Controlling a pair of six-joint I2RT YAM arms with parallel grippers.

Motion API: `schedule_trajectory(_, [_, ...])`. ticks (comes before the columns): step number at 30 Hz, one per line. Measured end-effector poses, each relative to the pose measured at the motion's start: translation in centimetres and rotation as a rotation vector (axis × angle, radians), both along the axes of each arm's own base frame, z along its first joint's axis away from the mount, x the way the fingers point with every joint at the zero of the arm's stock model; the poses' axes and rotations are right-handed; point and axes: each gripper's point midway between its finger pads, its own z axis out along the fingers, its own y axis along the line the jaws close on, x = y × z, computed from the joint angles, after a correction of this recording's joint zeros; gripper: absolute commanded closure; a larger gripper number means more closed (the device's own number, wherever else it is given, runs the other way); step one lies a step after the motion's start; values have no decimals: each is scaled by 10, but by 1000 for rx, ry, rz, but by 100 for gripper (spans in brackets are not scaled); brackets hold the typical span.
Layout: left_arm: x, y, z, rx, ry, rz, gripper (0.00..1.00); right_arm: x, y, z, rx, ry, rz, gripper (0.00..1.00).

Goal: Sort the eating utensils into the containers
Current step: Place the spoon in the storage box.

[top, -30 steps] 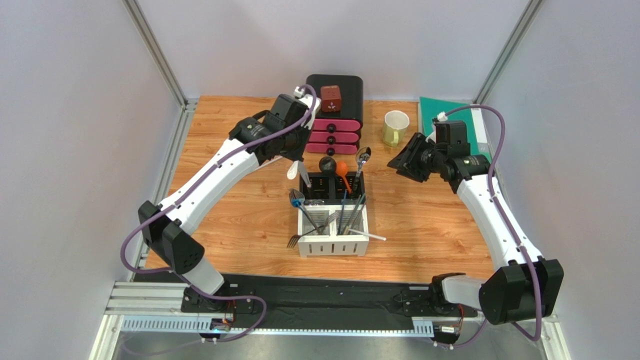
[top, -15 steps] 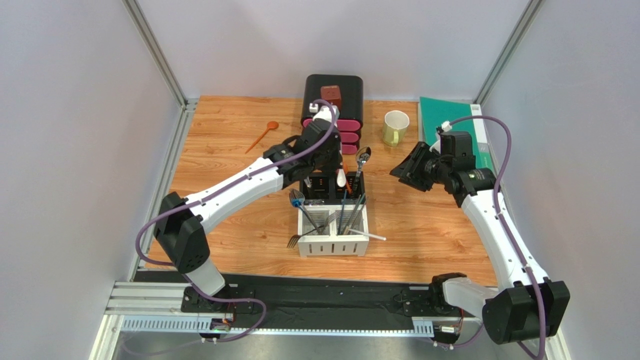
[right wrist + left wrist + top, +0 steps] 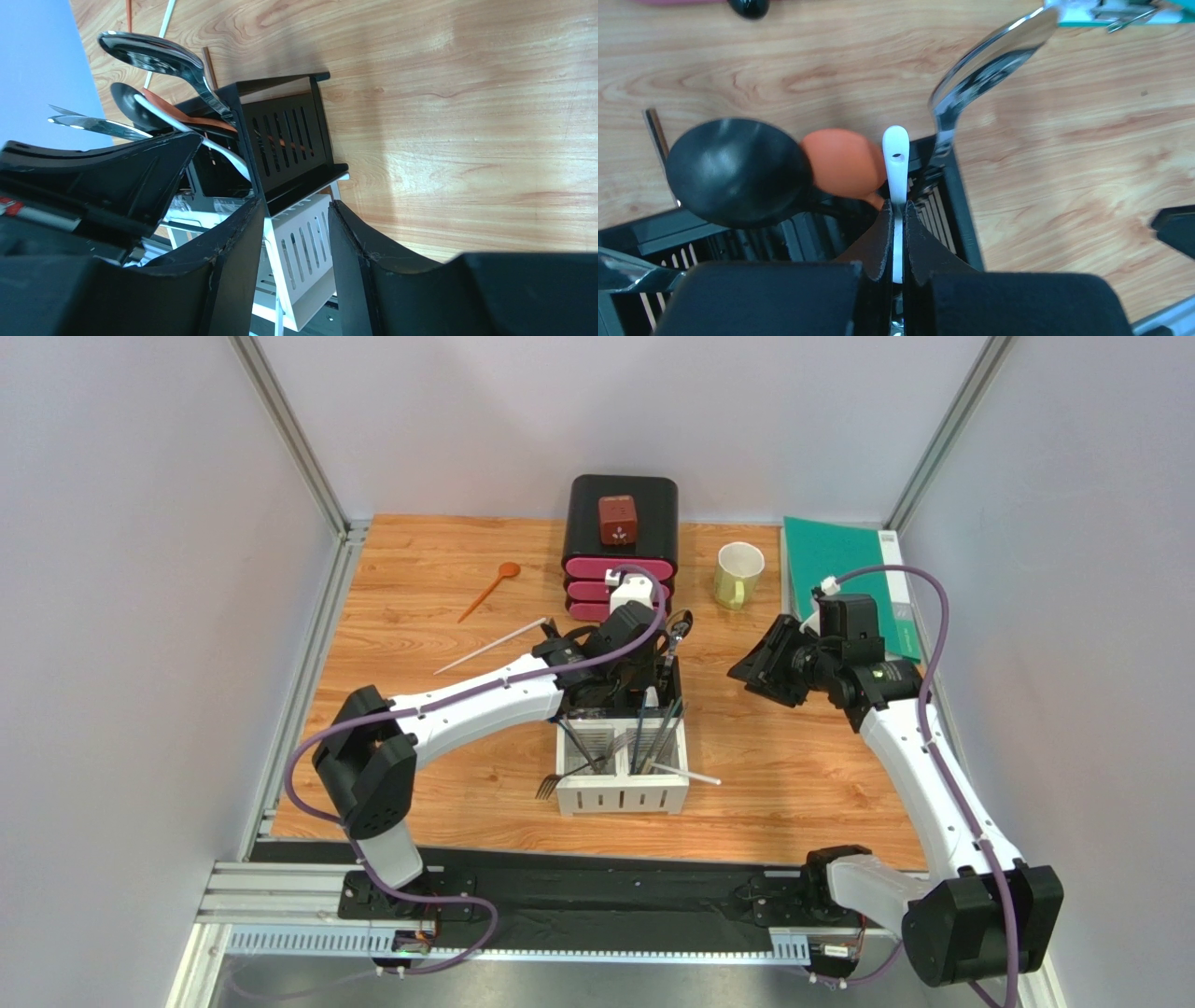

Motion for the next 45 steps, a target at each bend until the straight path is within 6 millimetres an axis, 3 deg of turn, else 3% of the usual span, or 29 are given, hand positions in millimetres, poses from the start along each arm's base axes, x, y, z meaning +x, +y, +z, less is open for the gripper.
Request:
schedule_trajectory(4, [-5,9,-23,39,19,9,100,-5,1,-6,-3,15,5,55])
schedule_trajectory(8, [-12,14,-37,77,32,9,81,-8,1,-10,-4,26,6,55])
schedule_trajectory(13, [-17,16,-32,82,15,5,66,-8,1,-11,-1,28,4,55])
schedule_trajectory(16, [-19,26,-11,78,-28,13,55,-11,1,-17,0,47,-1,55])
schedule_trajectory(17, [-18,30,-1,72,-53,19,55,-12,0,-21,1,56,-3,55])
schedule_trajectory(23, [1,69,94,58,-253,72,57,-20,0,-31,4,92,-13,53])
schedule_trajectory(25, [20,94,117,64,-285,127,57,-21,-1,-32,2,96,-15,52])
schedule_trajectory(27, [48,137,125,101,-288,220,57,-23,-2,-34,-4,109,-18,50])
schedule_trajectory(29, [75,186,117,161,-257,315,57,-25,-3,-35,-7,119,-19,47])
schedule_trajectory(30, [95,219,104,215,-216,372,57,-26,-3,-35,-7,124,-19,46])
schedule_trajectory(31, [109,240,95,258,-182,404,57,-27,-3,-35,-5,127,-20,46])
schedule_trajectory(34, [163,282,54,383,-66,445,59,-31,-1,-36,8,129,-15,46])
schedule_trajectory(37, [209,290,1,471,34,396,55,-42,0,-45,18,151,-11,45])
schedule_trajectory(41, [236,279,-68,501,163,297,53,-60,-2,-57,20,180,-16,45])
schedule_trajectory(45, [250,275,-100,492,231,254,52,-73,-4,-65,20,211,-19,46])
